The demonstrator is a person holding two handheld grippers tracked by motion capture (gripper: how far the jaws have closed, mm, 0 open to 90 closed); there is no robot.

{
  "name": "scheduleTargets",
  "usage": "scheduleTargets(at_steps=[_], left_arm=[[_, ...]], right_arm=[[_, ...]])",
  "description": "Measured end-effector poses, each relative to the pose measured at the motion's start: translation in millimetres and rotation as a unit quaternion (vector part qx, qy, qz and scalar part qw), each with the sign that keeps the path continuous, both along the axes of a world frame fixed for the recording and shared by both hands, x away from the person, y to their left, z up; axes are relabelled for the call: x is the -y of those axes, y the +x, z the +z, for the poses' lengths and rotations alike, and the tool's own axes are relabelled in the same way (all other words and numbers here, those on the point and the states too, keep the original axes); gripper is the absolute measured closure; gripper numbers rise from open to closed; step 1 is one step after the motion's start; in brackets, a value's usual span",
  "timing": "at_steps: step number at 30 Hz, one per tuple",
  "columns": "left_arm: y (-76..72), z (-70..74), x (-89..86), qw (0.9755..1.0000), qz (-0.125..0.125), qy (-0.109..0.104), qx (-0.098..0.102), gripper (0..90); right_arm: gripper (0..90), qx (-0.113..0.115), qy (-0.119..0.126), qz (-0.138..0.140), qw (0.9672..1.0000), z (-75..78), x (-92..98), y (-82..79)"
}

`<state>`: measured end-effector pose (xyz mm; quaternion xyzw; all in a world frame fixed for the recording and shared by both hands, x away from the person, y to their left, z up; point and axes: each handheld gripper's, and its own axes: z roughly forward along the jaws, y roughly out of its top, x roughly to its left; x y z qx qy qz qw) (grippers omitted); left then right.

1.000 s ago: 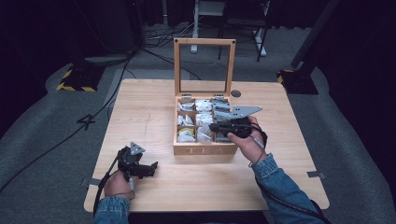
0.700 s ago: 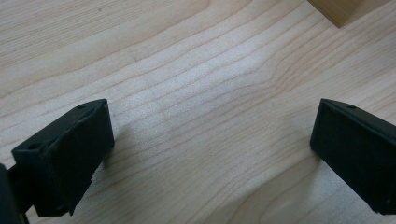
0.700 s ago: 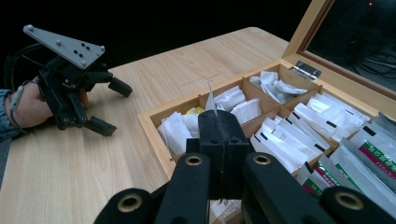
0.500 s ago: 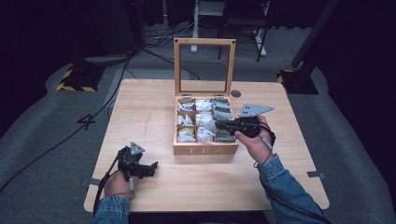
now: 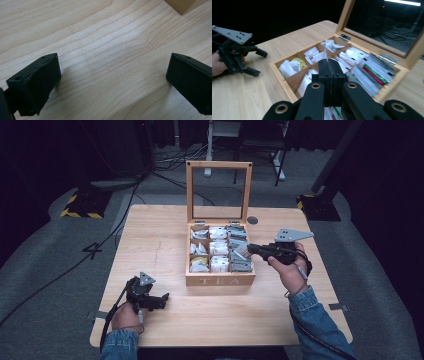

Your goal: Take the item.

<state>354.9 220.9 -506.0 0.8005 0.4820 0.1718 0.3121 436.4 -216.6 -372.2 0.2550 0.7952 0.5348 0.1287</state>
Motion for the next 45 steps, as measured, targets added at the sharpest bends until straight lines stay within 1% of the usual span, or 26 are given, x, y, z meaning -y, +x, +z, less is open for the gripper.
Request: scheduleTargets(at_steps=[1, 3, 4, 5, 6, 7, 8, 10, 11, 14, 15, 17, 20, 23, 25, 26, 28, 33, 34, 36, 37, 39, 40, 43, 45], left_arm=[[0.0, 0.0, 0.0, 1.0, 0.0, 0.0, 0.0, 0.0], [0.2, 0.3, 0.0, 1.0, 0.0, 0.001, -0.001, 0.0], [0.5, 0.3, 0.1, 1.0, 0.0, 0.002, -0.001, 0.0], [0.5, 0.3, 0.1, 1.0, 0.0, 0.002, -0.001, 0.0], [0.9, 0.5, 0.0, 1.0, -0.001, 0.003, -0.002, 0.0], [0.9, 0.5, 0.0, 1.0, -0.001, 0.003, -0.002, 0.0], [1.3, 0.5, -0.1, 1.0, -0.002, 0.004, -0.001, 0.0], [1.9, 0.4, -0.2, 1.0, -0.003, 0.003, 0.0, 0.0], [1.9, 0.4, -0.2, 1.0, -0.003, 0.004, 0.0, 0.0], [1.9, 0.4, -0.2, 1.0, -0.003, 0.003, 0.0, 0.0], [1.9, 0.4, -0.2, 1.0, -0.003, 0.003, 0.0, 0.0], [1.9, 0.4, -0.2, 1.0, -0.003, 0.004, 0.0, 0.0], [1.8, 0.4, -0.2, 1.0, -0.003, 0.003, 0.0, 0.0], [1.9, 0.4, -0.2, 1.0, -0.003, 0.003, 0.0, 0.0], [1.9, 0.4, -0.2, 1.0, -0.003, 0.003, 0.0, 0.0], [1.9, 0.4, -0.2, 1.0, -0.003, 0.003, 0.0, 0.0], [1.9, 0.4, -0.2, 1.0, -0.003, 0.003, 0.0, 0.0], [1.9, 0.4, -0.2, 1.0, -0.003, 0.004, 0.0, 0.0], [1.9, 0.4, -0.2, 1.0, -0.003, 0.004, 0.0, 0.0], [1.9, 0.4, -0.2, 1.0, -0.003, 0.004, 0.0, 0.0], [1.9, 0.4, -0.2, 1.0, -0.003, 0.003, 0.0, 0.0], [1.8, 0.4, -0.2, 1.0, -0.003, 0.003, 0.0, 0.0], [1.8, 0.4, -0.2, 1.0, -0.003, 0.003, 0.0, 0.0], [1.8, 0.4, -0.2, 1.0, -0.003, 0.004, 0.0, 0.0], [1.9, 0.4, -0.2, 1.0, -0.003, 0.004, 0.0, 0.0]], right_arm=[[90.0, 0.0, 0.0, 0.0, 1.0, 0.0, 0.0, 0.0], [90.0, 0.004, -0.002, -0.011, 0.9999, 1.2, 6.8, 0.3], [90.0, 0.006, 0.001, -0.02, 0.9998, 2.5, 13.4, 0.7], [90.0, 0.006, 0.001, -0.02, 0.9998, 2.5, 13.4, 0.7], [90.0, 0.008, 0.002, -0.033, 0.9994, 4.0, 20.9, 1.0], [90.0, 0.008, 0.002, -0.033, 0.9994, 4.0, 20.9, 1.0], [90.0, 0.01, 0.001, -0.045, 0.999, 4.9, 28.0, 1.4], [90.0, 0.011, 0.0, -0.055, 0.9984, 5.0, 35.2, 2.6], [90.0, 0.011, 0.0, -0.055, 0.9984, 5.0, 35.2, 2.6], [90.0, 0.01, -0.002, -0.069, 0.9975, 3.6, 45.3, 5.6], [90.0, 0.01, -0.002, -0.069, 0.9975, 3.6, 45.3, 5.6], [90.0, 0.009, -0.005, -0.08, 0.9967, 3.1, 53.1, 7.5], [90.0, 0.01, -0.007, -0.088, 0.996, 3.1, 58.2, 8.3], [90.0, 0.008, -0.015, -0.108, 0.994, 0.9, 69.3, 10.3], [90.0, 0.007, -0.016, -0.111, 0.9936, 0.2, 71.2, 10.9], [90.0, 0.002, -0.016, -0.12, 0.9926, -2.1, 77.0, 12.7], [90.0, 0.001, -0.016, -0.123, 0.9923, -3.2, 79.5, 13.9], [90.0, -0.011, -0.018, -0.14, 0.99, -9.1, 89.3, 19.0], [90.0, -0.014, -0.02, -0.144, 0.9892, -12.2, 92.1, 21.3], [90.0, -0.015, -0.021, -0.147, 0.9888, -13.5, 92.9, 22.1], [90.0, -0.018, -0.027, -0.152, 0.9879, -18.1, 96.0, 25.2], [90.0, -0.02, -0.027, -0.154, 0.9875, -19.8, 96.8, 26.2], [90.0, -0.029, -0.029, -0.159, 0.9864, -25.1, 99.0, 29.0], [90.0, -0.034, -0.03, -0.162, 0.9857, -29.5, 100.4, 31.4], [90.0, -0.044, -0.033, -0.165, 0.9848, -36.8, 102.2, 35.5]])
